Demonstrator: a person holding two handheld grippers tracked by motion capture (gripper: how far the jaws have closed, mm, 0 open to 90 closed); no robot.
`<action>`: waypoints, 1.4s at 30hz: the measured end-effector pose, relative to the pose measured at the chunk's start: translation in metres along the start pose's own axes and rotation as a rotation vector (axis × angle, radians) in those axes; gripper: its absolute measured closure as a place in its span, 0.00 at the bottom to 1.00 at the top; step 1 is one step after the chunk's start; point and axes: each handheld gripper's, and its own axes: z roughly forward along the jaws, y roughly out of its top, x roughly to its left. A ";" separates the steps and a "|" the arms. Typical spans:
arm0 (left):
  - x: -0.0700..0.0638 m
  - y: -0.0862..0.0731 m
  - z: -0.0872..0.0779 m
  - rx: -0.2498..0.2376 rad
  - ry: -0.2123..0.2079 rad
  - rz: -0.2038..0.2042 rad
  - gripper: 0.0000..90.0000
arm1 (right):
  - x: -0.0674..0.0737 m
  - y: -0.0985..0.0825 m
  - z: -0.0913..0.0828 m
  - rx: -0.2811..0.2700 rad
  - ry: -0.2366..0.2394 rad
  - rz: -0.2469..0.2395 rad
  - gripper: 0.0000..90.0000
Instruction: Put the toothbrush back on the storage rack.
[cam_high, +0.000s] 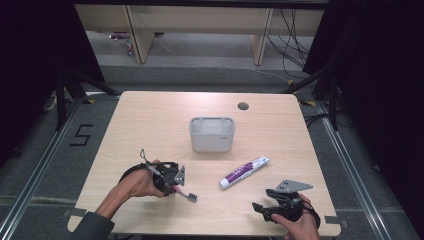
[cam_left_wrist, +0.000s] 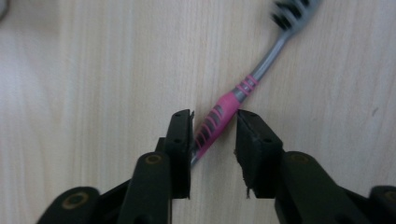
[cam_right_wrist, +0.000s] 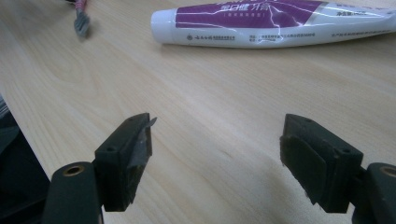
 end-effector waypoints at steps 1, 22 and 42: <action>0.000 0.000 0.000 -0.002 -0.005 -0.004 0.76 | 0.000 0.000 0.000 0.003 -0.003 0.003 0.29; 0.002 0.005 0.000 0.071 -0.057 -0.062 0.90 | -0.002 0.001 0.000 -0.003 -0.001 -0.026 0.29; 0.002 0.014 0.001 0.138 -0.082 -0.079 0.91 | -0.001 0.001 -0.001 0.000 0.004 -0.026 0.29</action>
